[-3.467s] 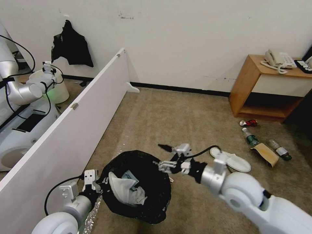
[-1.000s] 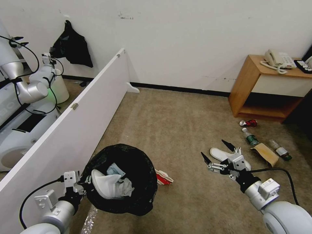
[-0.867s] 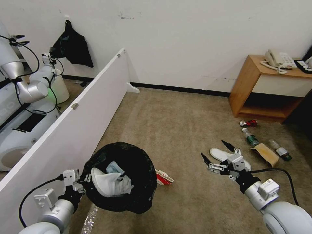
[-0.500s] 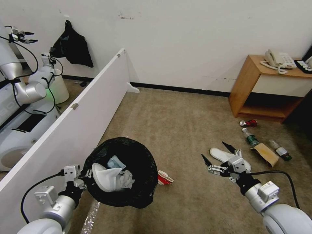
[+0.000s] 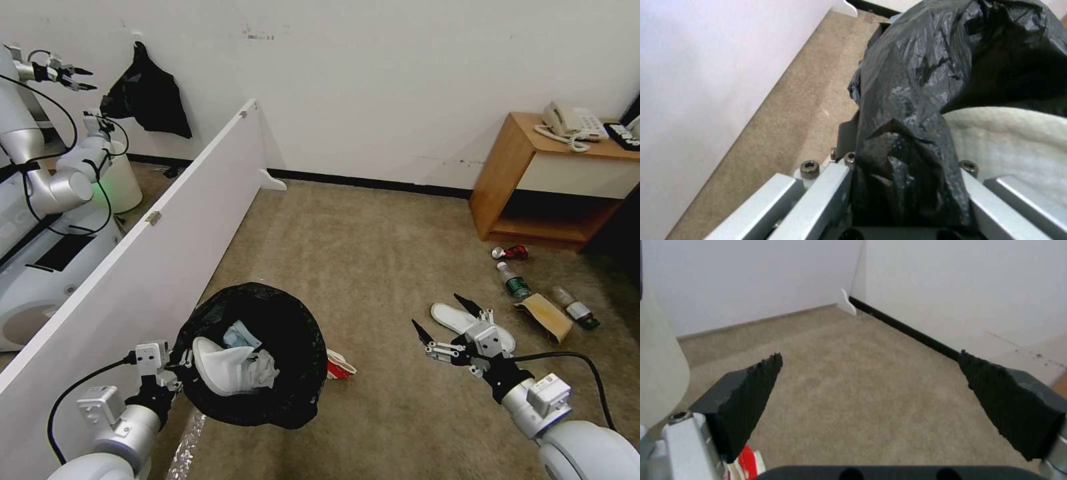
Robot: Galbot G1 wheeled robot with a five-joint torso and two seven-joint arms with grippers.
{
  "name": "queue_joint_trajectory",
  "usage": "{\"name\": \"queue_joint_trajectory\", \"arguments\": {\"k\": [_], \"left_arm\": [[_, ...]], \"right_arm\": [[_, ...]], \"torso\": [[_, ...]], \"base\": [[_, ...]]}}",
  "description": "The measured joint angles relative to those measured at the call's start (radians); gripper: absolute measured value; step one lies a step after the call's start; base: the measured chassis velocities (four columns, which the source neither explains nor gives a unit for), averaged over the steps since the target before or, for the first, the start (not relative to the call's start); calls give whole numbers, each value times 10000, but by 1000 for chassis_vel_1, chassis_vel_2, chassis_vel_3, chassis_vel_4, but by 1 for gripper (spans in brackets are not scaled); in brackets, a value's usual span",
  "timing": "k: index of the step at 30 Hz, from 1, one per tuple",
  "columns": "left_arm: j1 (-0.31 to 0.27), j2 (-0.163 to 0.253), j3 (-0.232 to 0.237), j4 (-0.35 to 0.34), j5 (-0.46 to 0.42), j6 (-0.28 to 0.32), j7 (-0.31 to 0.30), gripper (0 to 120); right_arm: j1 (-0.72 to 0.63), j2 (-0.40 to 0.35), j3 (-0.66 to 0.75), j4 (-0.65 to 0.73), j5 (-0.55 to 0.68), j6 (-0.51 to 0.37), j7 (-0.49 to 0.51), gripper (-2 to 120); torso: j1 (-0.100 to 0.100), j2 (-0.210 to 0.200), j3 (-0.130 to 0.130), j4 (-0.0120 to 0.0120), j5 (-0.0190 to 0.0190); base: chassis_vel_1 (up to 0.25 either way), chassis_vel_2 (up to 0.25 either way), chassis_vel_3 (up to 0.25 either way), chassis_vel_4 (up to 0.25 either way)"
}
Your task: Pick up the trash bin, then pick up the garbage from the floor and place it into the trash bin.
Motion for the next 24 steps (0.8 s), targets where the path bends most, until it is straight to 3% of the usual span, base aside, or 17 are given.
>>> {"name": "queue_joint_trajectory", "arguments": {"k": [24], "left_arm": [[-143,-113,33,151,112,-76,-70,4]], "right_arm": [[536,-219,-341,-394,441,87,108,100]], "torso": [[0,0,0,0,-1]], "base": [[13,9,-8,-11]]}}
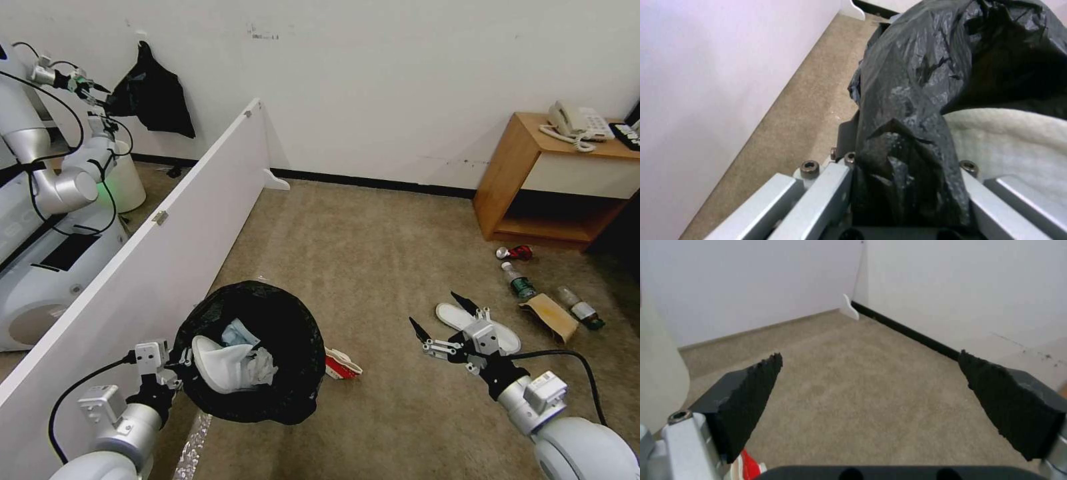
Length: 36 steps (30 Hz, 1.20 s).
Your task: Pick up the trash bin, then pick up the garbage from the floor and place it into the trash bin.
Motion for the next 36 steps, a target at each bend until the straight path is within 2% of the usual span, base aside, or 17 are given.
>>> {"name": "queue_joint_trajectory", "arguments": {"k": [10,16,20,21,23,26,36], "left_arm": [[48,21,-19,5,74,18,-129,4],[-40,-81,-92,82,148,209,-346,4],[-261,-117,-9,244,148,239,-466,4],[-325,-116,33,301,147,239,-487,4],[-345,-160,74,367,146,241,-489,4],[-349,-225,103,458,171,222,-473,4],[-627,-447,299,832,284,69,-321,4]], "right_arm": [[1503,-793,-1284,-866,1141,-897,445,100],[2823,-1537,-2869,-1582,1877,-1824,1162,100],[3237,-1676,-3454,-1911,2152,-2208,1367,100],[3307,-1690,-3592,-2006,2244,-2337,1414,100],[3479,-1693,-3861,-2169,2439,-2540,1509,100],[3761,-1676,-4258,-2416,2661,-2806,1664,100],[5980,-1489,-6438,-3333,3646,-4012,2288,100]], "torso": [[0,-1,0,2,1],[0,-1,0,1,2],[1,-1,0,5,1],[0,-1,1,-5,-1],[1,-1,0,-6,1],[0,-1,0,0,1],[1,-1,1,0,-2]], "base": [[0,0,0,0],[0,0,0,0],[0,0,0,0],[0,0,0,0],[0,0,0,0],[0,0,0,0],[0,0,0,0]]}}
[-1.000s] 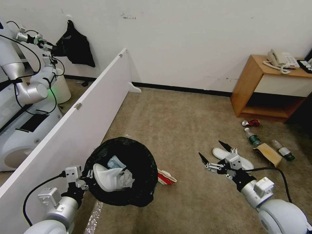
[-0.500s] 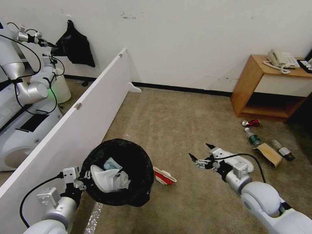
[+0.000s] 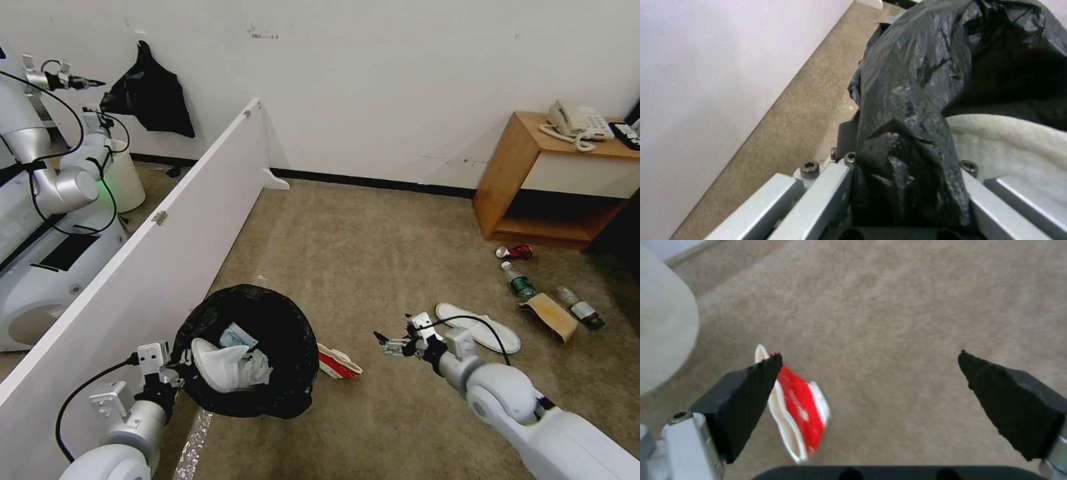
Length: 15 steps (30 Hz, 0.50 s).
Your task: Pick up the trash bin, then pick up the garbage from the floor and place it into the trash bin.
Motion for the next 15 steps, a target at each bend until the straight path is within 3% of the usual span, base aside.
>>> {"name": "queue_joint_trajectory", "arguments": {"k": [4,15], "left_arm": [[-77,-10,-84,118,-26,-56,57,4],[-96,13,-385,220,-196,-151,125,4]], "right_arm": [[1045,446,-1322,-723,455,-305,283,100],[2246,1318,-2642,-2455,868,-474,535,100]], "torso": [[-1,0,0,2,2],[0,0,-1,1,0]], "base": [[0,0,0,0],[0,0,0,0]]}}
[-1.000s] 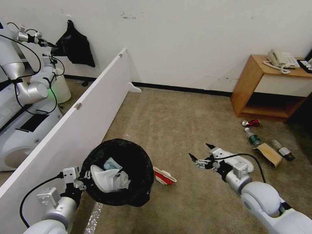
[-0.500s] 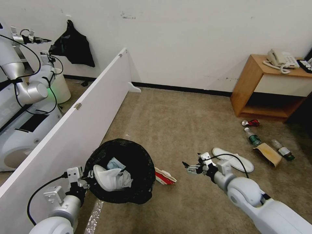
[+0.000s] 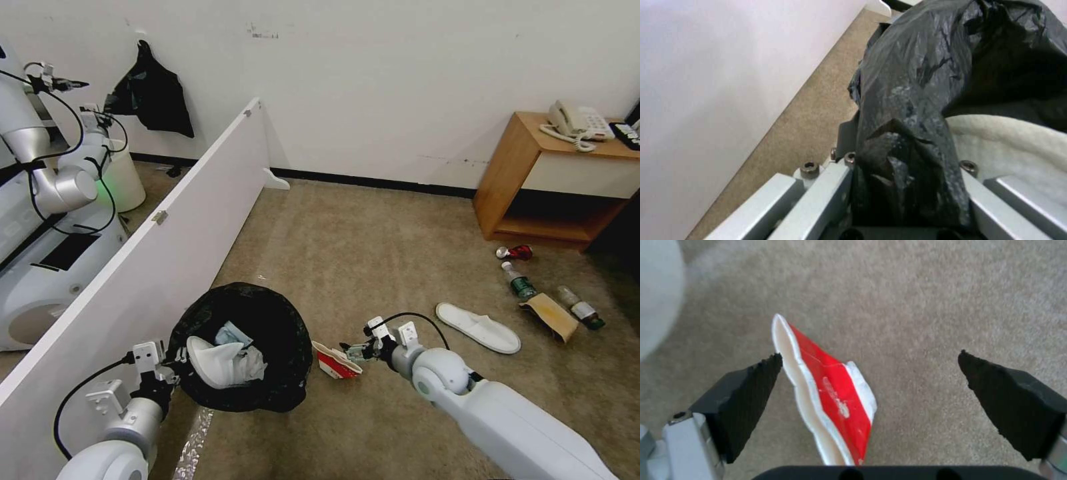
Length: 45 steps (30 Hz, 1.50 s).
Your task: Pick up the trash bin, then pick up the garbage from the floor and place it into the trash bin.
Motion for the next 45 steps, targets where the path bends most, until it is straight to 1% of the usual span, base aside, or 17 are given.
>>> {"name": "queue_joint_trajectory", "arguments": {"k": [7,10,16,18,25,36,38,45], "left_arm": [[15,52,-46,2,-86,-23,0,4],[17,134,-125,-12,-177,-23,-8,4],[9,165,-182,-23,-239,-23,-8,4],[2,163,-238,-18,-256,-31,-9,4],[4,193,-332,15,-328,-65,1,4],[-58,228,-263,89,-341,-77,7,4],[-61,244,-252,120,-344,-78,8,4],[-61,272,-273,136,-370,-85,7,4]], "right_arm": [[327,364,-424,-904,-204,4,8,100],[620,674,-737,-1377,-360,32,-13,100],[959,1038,-1116,-1694,-384,63,-26,100],[1079,1302,-1295,-1820,-382,68,-13,100],[1147,1539,-1550,-1844,-365,83,24,100],[973,1874,-1713,-2106,-530,180,83,100],[911,2094,-1747,-2352,-655,239,72,100],[911,2488,-1794,-3001,-923,411,-27,100]], "torso": [[0,0,0,-1,0],[0,0,0,-1,1],[0,0,0,1,1],[0,0,0,1,1],[0,0,0,1,2],[0,0,0,0,1],[-1,0,0,0,1],[-1,0,0,0,3]], "base": [[0,0,0,0],[0,0,0,0],[0,0,0,0],[0,0,0,0],[0,0,0,0],[0,0,0,0],[0,0,0,0],[0,0,0,0]]}}
